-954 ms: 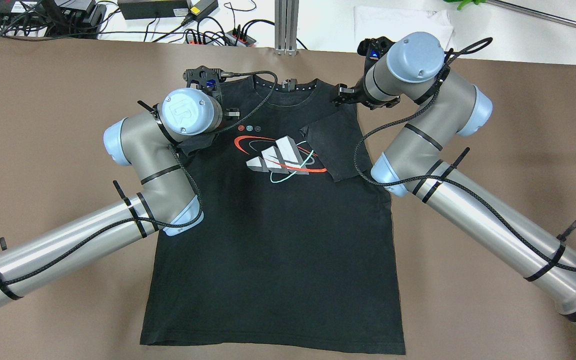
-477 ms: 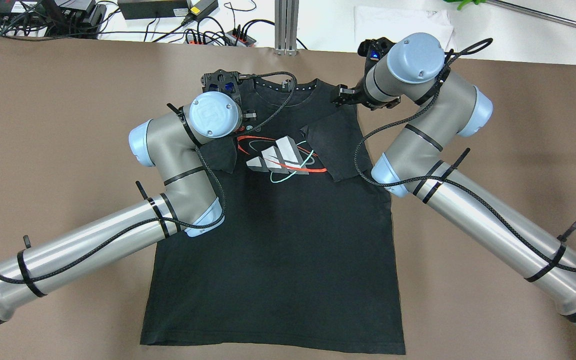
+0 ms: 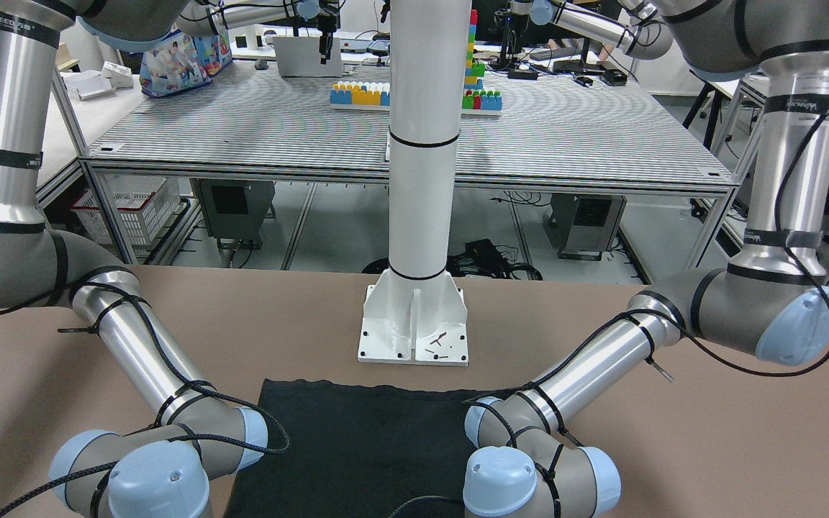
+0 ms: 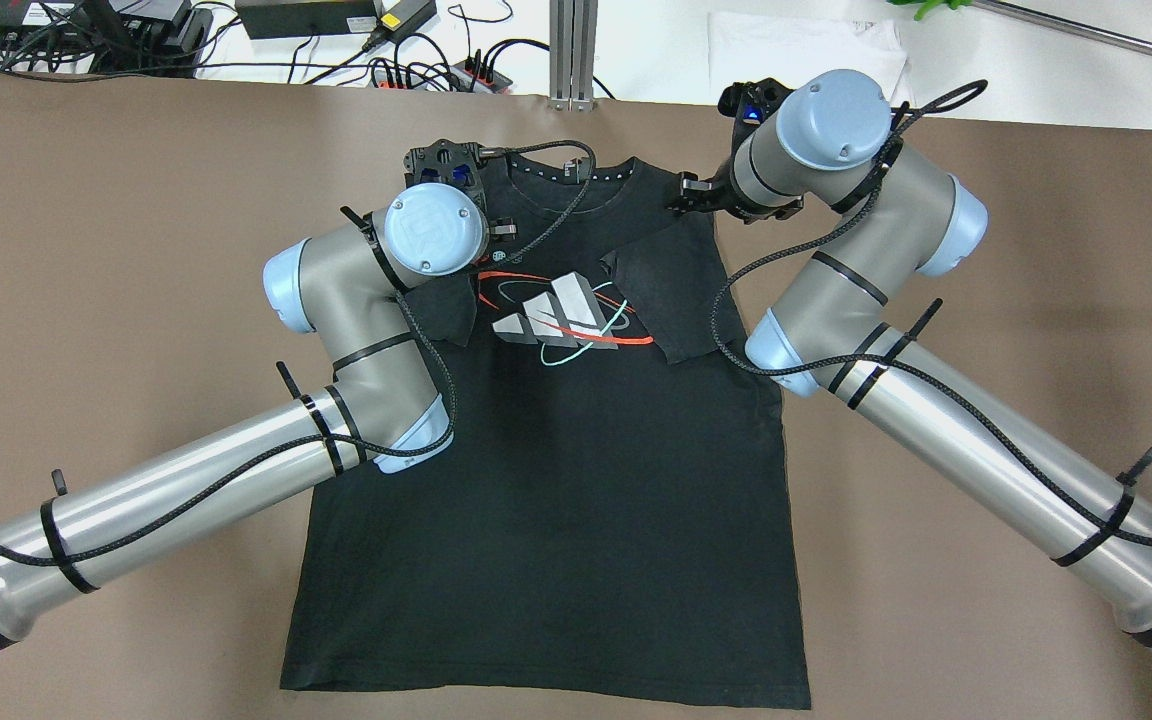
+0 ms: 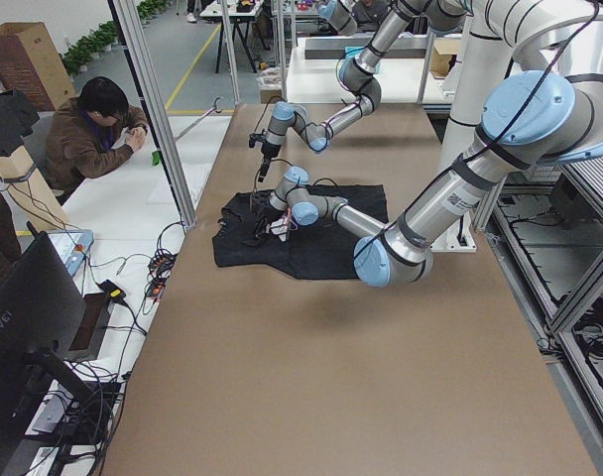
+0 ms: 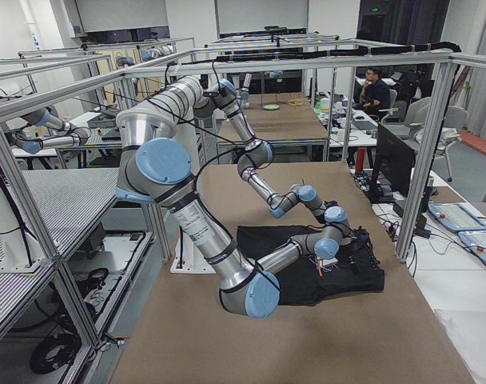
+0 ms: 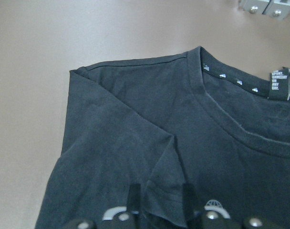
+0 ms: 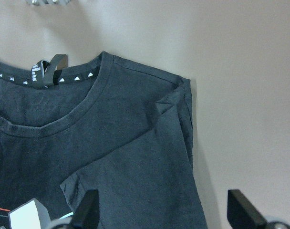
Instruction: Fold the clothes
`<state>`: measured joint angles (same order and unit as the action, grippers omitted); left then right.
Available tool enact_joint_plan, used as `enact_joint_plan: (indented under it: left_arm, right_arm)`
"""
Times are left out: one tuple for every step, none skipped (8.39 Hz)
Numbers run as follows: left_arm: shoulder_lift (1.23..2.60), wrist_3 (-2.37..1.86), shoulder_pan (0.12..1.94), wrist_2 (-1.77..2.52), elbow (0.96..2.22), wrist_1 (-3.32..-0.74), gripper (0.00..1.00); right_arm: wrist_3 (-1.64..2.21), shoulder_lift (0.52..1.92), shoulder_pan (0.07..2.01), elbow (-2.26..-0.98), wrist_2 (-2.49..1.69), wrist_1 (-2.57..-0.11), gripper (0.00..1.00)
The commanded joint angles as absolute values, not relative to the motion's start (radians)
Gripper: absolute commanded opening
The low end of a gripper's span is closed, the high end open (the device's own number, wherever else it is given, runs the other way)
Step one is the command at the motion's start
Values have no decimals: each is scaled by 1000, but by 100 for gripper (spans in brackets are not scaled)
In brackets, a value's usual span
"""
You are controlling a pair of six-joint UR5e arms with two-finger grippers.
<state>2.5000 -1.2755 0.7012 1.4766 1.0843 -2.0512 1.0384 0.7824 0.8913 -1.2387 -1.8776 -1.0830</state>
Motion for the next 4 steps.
enact_joint_plan:
  left_arm:
    - [2502, -1269, 715, 1480, 1092, -2062, 100]
    - [2500, -1250, 721, 1480, 1089, -2063, 100]
    - [2493, -1246, 721, 1479, 1083, -2069, 100]
    - [2491, -1247, 719, 1480, 1065, -2110, 100]
  right_arm:
    - [1037, 782, 893, -1233, -1878, -1083, 94]
    - [1038, 784, 893, -1233, -1876, -1083, 94]
    - [1040, 784, 891, -1233, -1876, -1083, 94]
    - [1043, 784, 891, -1233, -1876, -1083, 94]
